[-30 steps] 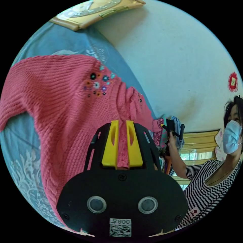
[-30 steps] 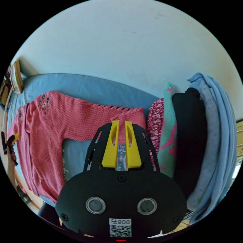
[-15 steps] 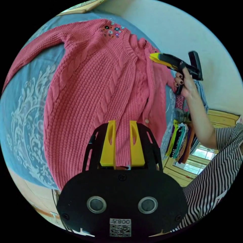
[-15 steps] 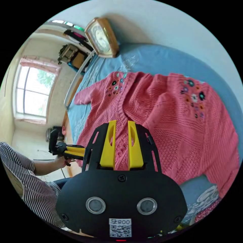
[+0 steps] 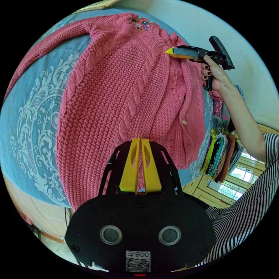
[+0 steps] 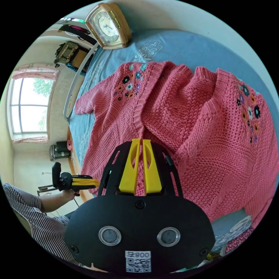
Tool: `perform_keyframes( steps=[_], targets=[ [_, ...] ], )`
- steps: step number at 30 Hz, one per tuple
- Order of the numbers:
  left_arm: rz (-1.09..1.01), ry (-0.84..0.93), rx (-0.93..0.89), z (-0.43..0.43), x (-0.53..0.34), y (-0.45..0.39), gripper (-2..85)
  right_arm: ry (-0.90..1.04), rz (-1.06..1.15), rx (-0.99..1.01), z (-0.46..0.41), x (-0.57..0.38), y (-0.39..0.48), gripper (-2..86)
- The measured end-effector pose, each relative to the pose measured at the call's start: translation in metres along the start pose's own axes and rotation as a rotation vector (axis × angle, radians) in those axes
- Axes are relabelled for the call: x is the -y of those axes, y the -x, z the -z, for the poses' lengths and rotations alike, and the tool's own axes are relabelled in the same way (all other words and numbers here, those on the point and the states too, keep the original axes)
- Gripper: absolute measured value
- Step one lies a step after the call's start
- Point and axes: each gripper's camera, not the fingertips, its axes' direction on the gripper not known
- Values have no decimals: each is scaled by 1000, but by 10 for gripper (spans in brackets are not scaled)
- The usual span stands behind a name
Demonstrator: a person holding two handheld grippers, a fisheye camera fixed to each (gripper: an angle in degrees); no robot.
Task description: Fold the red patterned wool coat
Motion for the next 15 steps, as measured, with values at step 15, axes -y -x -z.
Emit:
perform_keyframes(
  steps=[15],
  targets=[
    [-100,-149,-271,19,-16,23,2,-163,102,-67,135,43,74,7]
  ],
)
